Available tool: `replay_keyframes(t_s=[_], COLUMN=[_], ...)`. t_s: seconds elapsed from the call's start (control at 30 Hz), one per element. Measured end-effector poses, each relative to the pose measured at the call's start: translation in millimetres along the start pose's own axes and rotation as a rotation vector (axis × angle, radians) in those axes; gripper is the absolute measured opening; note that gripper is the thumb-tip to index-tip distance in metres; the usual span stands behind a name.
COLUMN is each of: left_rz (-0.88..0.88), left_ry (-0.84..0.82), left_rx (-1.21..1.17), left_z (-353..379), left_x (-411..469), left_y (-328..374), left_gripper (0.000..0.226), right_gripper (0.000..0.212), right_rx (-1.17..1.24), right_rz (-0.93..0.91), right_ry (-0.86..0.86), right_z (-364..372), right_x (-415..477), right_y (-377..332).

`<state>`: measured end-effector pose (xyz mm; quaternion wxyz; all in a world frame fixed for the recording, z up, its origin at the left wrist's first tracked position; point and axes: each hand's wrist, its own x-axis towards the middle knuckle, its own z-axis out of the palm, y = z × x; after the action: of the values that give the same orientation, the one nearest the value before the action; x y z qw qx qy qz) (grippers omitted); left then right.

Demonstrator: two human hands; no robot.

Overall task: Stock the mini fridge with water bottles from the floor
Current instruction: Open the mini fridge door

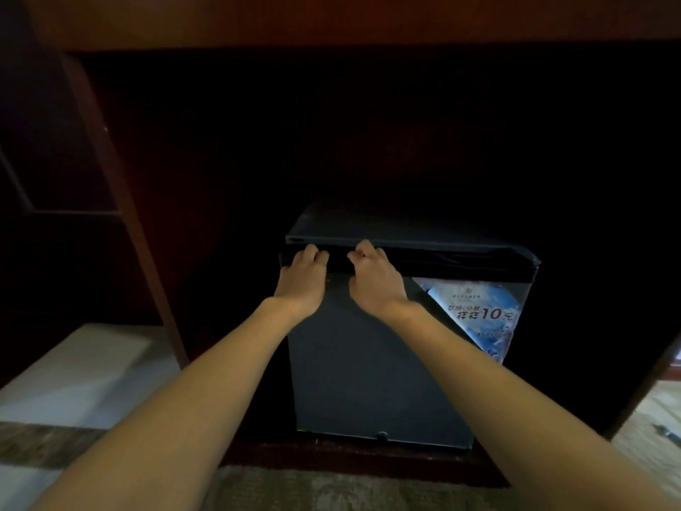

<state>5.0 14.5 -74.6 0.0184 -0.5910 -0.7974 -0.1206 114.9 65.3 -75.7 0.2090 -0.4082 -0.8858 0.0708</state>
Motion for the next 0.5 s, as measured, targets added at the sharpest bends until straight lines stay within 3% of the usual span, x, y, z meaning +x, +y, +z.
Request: replay_keyframes(t_s=[0.23,0.5], left_rz=[-0.036,0.047], left_ry=[0.015,0.235], left_rx=[0.173,0.143], left_z=[-4,-7], left_x=[0,-61], left_y=[8,11], left_gripper=[0.05,0.046], right_gripper=[0.055,0.052], right_rx=[0.038,-0.005], right_rz=[0.043,-0.058], right_ry=[-0.07,0.101], right_z=[-1,0], right_x=[-6,-61], right_y=[-1,-10])
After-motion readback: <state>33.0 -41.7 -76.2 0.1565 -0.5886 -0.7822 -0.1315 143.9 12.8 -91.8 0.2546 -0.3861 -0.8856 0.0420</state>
